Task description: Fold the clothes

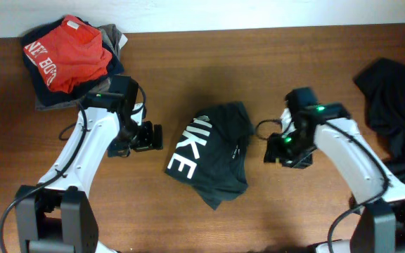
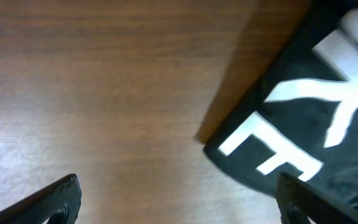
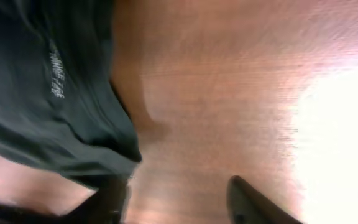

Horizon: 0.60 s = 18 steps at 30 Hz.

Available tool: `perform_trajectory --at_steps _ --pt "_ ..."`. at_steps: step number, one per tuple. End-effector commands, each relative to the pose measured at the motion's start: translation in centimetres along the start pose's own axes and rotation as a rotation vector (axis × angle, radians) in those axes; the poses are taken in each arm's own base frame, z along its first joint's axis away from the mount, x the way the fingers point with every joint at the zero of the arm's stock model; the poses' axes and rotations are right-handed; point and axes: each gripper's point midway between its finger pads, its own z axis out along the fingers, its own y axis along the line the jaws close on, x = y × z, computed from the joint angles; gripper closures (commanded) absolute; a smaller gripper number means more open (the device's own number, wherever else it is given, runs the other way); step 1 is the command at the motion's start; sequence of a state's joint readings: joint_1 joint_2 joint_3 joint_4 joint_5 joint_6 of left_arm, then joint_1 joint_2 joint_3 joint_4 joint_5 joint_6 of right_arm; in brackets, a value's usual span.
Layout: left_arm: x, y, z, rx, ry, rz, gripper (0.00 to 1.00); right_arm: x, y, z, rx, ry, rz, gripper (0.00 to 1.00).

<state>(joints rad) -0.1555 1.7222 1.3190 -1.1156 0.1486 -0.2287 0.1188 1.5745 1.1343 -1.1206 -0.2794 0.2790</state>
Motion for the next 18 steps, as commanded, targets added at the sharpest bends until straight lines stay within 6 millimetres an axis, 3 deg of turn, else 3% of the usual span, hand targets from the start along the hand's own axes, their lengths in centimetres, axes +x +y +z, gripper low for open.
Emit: perform_trajectory --at_steps 1,6,8,18 --pt "-0.7 -1.3 0.1 0.075 -0.025 0.043 0.01 -0.5 0.4 -1.1 -0.060 -0.025 -0.051 0.27" --pt "-2.3 -3.5 0.1 0.190 -0.083 0.153 0.01 -0.5 0.4 -1.1 -0.060 -0.024 -0.075 0.12" --pt "-2.7 -4.0 0.5 0.219 -0.092 0.187 0.01 -0.6 0.4 -1.1 -0.061 -0.028 -0.075 0.01" --pt "-3.6 -5.0 4.6 0.293 -0.046 0.294 0.01 -1.4 0.6 -1.1 -0.067 -0.060 -0.086 0.01"
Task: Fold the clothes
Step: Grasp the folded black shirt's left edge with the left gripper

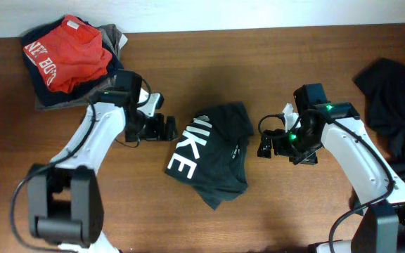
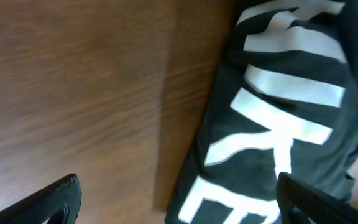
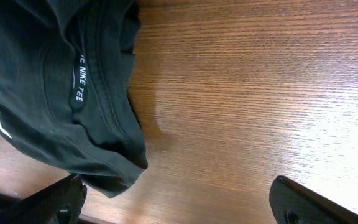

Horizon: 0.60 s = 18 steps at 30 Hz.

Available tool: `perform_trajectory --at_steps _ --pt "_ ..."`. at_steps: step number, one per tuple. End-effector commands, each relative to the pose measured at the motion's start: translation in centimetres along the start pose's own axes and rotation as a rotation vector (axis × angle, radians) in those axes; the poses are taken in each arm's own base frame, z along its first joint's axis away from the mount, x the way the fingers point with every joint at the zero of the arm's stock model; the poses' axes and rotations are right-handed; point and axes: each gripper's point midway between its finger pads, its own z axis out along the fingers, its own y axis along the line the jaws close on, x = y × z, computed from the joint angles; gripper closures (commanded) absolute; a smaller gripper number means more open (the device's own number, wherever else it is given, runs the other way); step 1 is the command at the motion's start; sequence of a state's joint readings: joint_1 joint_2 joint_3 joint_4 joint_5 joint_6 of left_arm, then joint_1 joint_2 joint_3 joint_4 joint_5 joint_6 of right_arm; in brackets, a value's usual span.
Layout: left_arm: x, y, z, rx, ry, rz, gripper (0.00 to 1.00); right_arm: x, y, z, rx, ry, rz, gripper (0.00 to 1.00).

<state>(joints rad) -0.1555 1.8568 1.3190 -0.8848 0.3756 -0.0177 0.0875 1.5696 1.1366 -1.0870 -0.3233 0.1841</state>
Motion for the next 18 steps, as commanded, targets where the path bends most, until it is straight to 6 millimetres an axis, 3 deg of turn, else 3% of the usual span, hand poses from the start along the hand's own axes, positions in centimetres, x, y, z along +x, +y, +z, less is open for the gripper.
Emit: perform_trajectory --at_steps 1,9,18 --pt "-0.1 -0.7 1.4 0.076 0.014 0.067 0.01 -0.4 0.3 -0.6 -0.014 -0.023 -0.010 0.01" --pt "0.7 -1.3 4.0 0.169 0.070 0.113 0.01 -0.5 0.3 -0.6 -0.014 -0.026 -0.011 0.01" --pt "2.1 -3.6 6.8 0.316 0.133 0.212 0.01 -0.5 0.3 -0.6 -0.014 -0.026 -0.022 0.01"
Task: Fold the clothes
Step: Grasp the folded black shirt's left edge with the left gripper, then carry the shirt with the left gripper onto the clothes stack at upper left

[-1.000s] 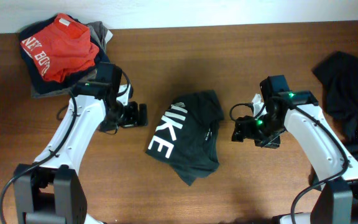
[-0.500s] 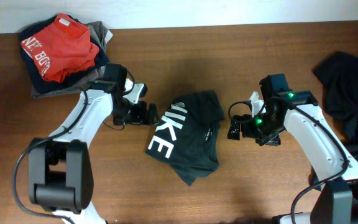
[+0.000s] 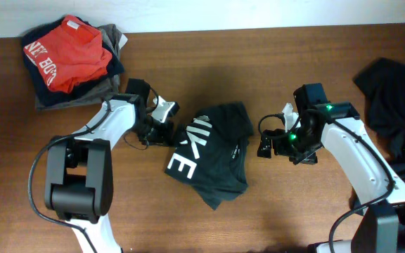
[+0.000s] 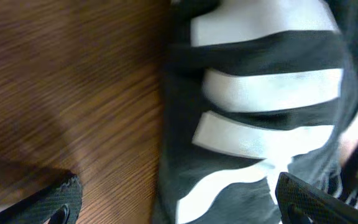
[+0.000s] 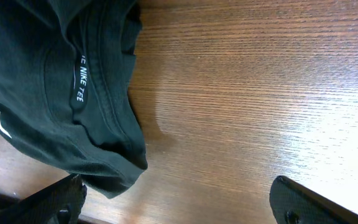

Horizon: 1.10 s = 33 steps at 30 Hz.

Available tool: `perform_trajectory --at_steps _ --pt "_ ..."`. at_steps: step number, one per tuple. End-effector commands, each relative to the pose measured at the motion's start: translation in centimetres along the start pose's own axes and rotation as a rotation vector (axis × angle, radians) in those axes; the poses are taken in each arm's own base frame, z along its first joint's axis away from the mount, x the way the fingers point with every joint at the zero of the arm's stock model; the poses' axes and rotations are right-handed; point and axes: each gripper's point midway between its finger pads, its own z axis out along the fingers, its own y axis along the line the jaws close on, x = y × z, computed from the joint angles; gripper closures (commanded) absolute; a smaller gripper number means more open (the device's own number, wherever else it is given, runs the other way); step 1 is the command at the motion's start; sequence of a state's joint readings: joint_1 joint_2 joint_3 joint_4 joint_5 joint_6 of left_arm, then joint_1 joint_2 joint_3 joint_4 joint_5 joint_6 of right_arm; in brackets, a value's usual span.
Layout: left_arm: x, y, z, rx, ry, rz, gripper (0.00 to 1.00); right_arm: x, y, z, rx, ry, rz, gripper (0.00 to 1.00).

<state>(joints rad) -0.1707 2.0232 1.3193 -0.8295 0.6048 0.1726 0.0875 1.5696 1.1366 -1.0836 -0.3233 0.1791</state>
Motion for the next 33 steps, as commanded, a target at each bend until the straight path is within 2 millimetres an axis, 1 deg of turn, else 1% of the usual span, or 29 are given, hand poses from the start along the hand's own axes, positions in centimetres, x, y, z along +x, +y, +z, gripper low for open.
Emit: perform_trajectory --at_steps 1,3,8,10,11,15,16,18,19,20,21,22,24,27,30,33 --pt "0.9 -1.5 2.4 0.105 0.049 0.076 0.01 -0.4 0.3 -0.6 -0.014 -0.023 -0.016 0.01" --pt "1.0 -2.4 3.1 0.146 0.055 0.089 0.01 -0.5 0.3 -0.6 -0.014 -0.025 -0.017 0.01" --pt "1.8 -3.6 5.4 0.166 0.109 0.116 0.01 -0.5 0.3 -0.6 -0.014 -0.026 -0.021 0.01" --pt "2.1 -4.0 6.0 0.169 0.127 0.125 0.00 -0.5 0.3 -0.6 -0.014 -0.026 -0.022 0.01" --pt "2.2 -4.3 6.3 0.170 0.133 0.133 0.11 -0.5 0.3 -0.6 -0.014 -0.026 -0.024 0.01" --pt "2.3 -4.9 6.8 0.171 0.139 0.147 0.60 -0.5 0.3 -0.6 -0.014 -0.026 -0.024 0.01" --pt "2.2 -5.1 6.9 0.171 0.136 0.156 0.69 -0.5 0.3 -0.6 -0.014 -0.027 -0.024 0.01" --pt "1.8 -5.3 7.2 0.170 0.123 0.175 0.77 -0.5 0.3 -0.6 -0.014 -0.026 -0.024 0.01" --pt "1.6 -5.3 7.2 0.169 0.114 0.185 0.84 -0.5 0.3 -0.6 -0.014 -0.026 -0.024 0.01" --pt "1.3 -5.3 7.3 0.167 0.102 0.195 0.90 -0.5 0.3 -0.6 -0.014 -0.026 -0.024 0.01" --pt "0.9 -5.3 7.3 0.165 0.087 0.207 0.92 -0.5 0.3 -0.6 -0.014 -0.026 -0.024 0.01" --pt "0.1 -4.9 7.3 0.147 0.059 0.213 1.00 -0.5 0.3 -0.6 -0.014 -0.026 -0.024 0.01" --pt "-1.2 -4.1 7.2 0.100 0.023 0.206 1.00 -0.5 0.3 -0.6 -0.014 -0.026 -0.024 0.01" --pt "-3.4 -3.0 6.3 0.021 -0.029 0.228 1.00 -0.5 0.3 -0.6 -0.014 -0.026 -0.024 0.01" --pt "-6.2 -1.9 4.7 -0.089 -0.084 0.257 1.00 -0.5 0.3 -0.6 -0.014 -0.026 -0.024 0.01" --pt "-9.2 -1.6 2.7 -0.158 -0.153 0.284 1.00 -0.5 0.3 -0.6 -0.014 -0.026 -0.024 0.01"
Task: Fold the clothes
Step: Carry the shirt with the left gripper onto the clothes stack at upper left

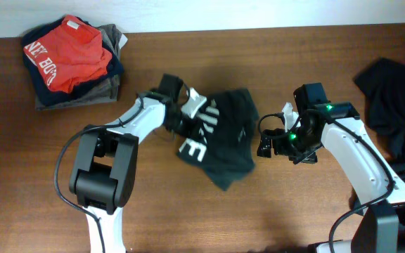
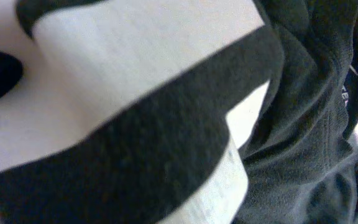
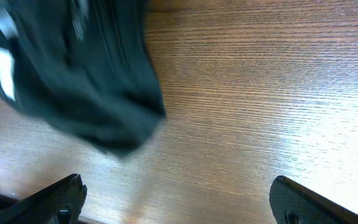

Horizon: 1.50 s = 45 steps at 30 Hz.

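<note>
A black shirt with white lettering (image 1: 223, 140) lies bunched at the table's middle. My left gripper (image 1: 190, 117) is pressed into its left edge. The left wrist view is filled with the white letters (image 2: 135, 74) and dark cloth (image 2: 303, 124); the fingers are hidden there, so their state does not show. My right gripper (image 1: 264, 145) hovers just right of the shirt, open and holding nothing. In the right wrist view its fingertips (image 3: 48, 199) stand wide apart over bare wood, with the shirt (image 3: 73, 68) blurred at upper left.
A stack of clothes topped by a red garment (image 1: 69, 56) sits at the back left corner. A loose black garment (image 1: 392, 112) lies at the right edge. The brown wooden table (image 1: 308, 63) runs to a white wall at the back.
My left gripper has moved right, from the shirt's left edge into the cloth. The shirt has shifted right and bunched up. The right arm has not moved.
My left gripper was open over bare wood left of the shirt, then nearer its lettered edge, then at that edge. My right gripper moved slightly up beside the collar and held there. Now the left gripper is buried in the shifted shirt.
</note>
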Available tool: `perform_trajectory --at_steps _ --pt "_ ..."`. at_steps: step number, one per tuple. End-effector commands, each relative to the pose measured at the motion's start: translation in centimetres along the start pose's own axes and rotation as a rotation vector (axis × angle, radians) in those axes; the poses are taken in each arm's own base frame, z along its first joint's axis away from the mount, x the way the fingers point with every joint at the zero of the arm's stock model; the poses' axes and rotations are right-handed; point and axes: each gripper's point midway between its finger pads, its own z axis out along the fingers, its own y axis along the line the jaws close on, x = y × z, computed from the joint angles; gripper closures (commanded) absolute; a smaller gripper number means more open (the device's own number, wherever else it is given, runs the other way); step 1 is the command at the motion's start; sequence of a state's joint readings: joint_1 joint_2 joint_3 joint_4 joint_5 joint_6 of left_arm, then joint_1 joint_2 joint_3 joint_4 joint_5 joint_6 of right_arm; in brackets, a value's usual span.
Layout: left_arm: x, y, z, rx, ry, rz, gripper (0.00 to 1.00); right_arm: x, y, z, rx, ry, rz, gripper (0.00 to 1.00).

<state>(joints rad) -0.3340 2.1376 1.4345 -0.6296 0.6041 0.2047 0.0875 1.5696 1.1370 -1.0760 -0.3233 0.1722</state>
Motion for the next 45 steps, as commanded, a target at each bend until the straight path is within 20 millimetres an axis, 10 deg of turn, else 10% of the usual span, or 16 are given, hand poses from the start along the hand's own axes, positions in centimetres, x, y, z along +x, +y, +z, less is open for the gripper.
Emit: perform_trajectory --at_steps 1,9,22,33,45 --pt "-3.8 3.8 -2.5 -0.188 -0.073 0.019 1.00 -0.3 0.3 -0.5 -0.012 -0.018 -0.015 0.01" --pt "-8.8 8.1 -8.5 -0.359 -0.222 0.028 1.00 0.4 0.2 -0.5 -0.008 0.011 -0.005 0.01" --pt "-9.5 16.7 -13.3 -0.467 -0.371 -0.038 1.00 1.0 0.6 -0.6 -0.031 0.035 0.003 0.01" --pt "-13.8 19.6 -23.5 -0.592 -0.573 -0.003 1.00 1.8 0.4 -0.6 -0.025 0.066 0.013 0.01" --pt "-11.0 25.0 -31.7 -0.722 -0.659 -0.095 1.00 1.9 0.3 -0.6 -0.020 0.073 0.016 0.01"
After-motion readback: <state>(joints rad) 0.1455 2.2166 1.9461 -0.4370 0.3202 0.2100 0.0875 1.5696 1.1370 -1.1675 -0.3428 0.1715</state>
